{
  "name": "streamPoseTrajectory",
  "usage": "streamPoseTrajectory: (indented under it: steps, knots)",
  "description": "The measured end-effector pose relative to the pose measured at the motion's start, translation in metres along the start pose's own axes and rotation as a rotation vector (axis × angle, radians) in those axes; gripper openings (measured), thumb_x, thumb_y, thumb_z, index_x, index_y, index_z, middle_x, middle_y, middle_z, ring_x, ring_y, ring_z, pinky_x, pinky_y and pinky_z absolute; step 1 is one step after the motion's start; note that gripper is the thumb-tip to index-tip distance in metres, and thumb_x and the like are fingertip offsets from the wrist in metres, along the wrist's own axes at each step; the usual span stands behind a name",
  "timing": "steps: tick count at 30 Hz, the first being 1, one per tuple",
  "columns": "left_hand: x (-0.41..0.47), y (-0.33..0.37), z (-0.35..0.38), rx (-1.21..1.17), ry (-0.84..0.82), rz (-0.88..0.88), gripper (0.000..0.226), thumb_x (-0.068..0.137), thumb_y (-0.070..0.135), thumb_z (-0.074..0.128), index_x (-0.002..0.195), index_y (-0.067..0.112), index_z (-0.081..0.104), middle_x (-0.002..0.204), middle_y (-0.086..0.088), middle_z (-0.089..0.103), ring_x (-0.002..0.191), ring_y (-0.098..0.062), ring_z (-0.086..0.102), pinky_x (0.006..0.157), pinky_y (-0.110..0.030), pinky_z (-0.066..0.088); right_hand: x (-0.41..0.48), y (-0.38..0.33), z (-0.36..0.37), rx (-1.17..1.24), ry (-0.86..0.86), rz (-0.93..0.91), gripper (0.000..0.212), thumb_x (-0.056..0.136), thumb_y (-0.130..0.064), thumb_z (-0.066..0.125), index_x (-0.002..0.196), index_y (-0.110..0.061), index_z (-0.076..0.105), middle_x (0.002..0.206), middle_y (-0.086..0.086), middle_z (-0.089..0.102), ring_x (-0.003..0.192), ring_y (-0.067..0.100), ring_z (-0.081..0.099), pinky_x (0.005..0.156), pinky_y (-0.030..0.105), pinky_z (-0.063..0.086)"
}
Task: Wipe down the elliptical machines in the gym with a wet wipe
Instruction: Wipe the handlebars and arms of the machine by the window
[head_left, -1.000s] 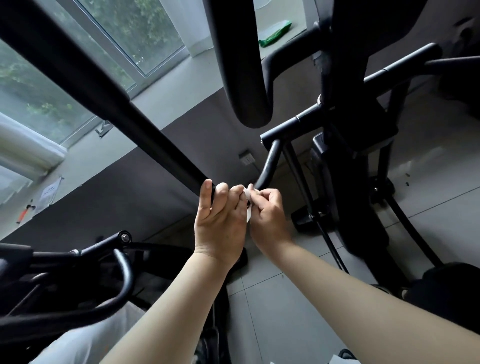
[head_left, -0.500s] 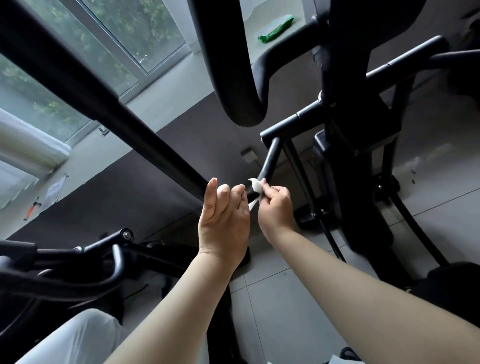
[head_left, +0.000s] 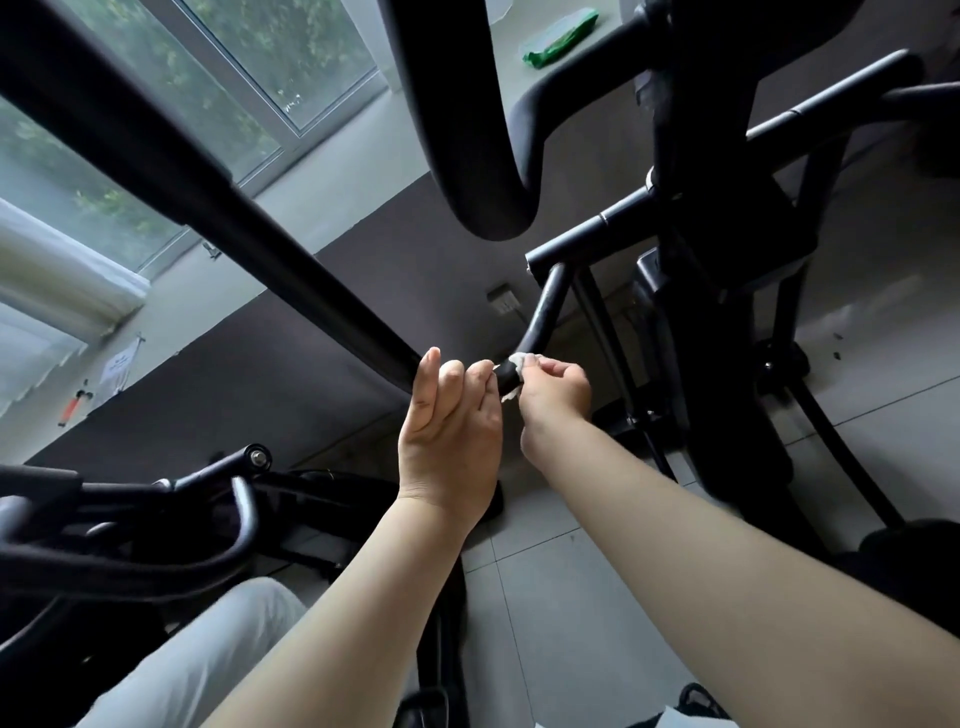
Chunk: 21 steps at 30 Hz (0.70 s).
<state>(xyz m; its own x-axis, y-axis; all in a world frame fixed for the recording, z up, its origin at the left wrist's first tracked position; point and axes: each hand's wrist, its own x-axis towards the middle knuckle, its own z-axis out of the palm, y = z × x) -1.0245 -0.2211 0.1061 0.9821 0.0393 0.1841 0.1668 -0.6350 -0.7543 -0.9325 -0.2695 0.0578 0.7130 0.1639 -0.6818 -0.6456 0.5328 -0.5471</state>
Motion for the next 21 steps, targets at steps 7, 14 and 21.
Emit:
streamPoseTrajectory:
  steps: [7,14,21]
  knots:
    - [0.000,0.001,0.003,0.005,0.031,0.001,0.052,0.082,0.025,0.059,0.132,0.013,0.067,0.132,0.007,0.061,0.126,-0.026,0.038,0.126,-0.044,-0.014,-0.008,0.010,-0.001,0.020,-0.016,0.077,0.015,0.092,-0.023,0.073,0.088,-0.014,0.062,0.090,0.009,0.074,0.075,0.022,0.070,0.073,0.038,0.061]
    - [0.000,-0.009,0.010,-0.116,0.146,0.042,0.062,0.073,0.026,0.077,0.131,0.008,0.066,0.129,0.004,0.064,0.128,-0.024,0.039,0.126,-0.038,-0.013,-0.030,0.008,-0.002,0.029,-0.094,0.206,0.014,0.098,-0.020,0.068,0.095,-0.009,0.060,0.089,0.013,0.073,0.071,0.022,0.072,0.064,0.032,0.058]
    - [-0.009,-0.027,0.001,-0.189,0.309,0.043,0.048,0.102,0.016,0.029,0.130,0.007,0.068,0.144,0.001,0.060,0.143,-0.022,0.035,0.127,-0.038,-0.011,-0.056,-0.009,0.003,0.133,-0.161,0.313,0.024,0.101,-0.014,0.062,0.118,0.002,0.064,0.090,0.013,0.075,0.071,0.018,0.076,0.054,0.026,0.060]
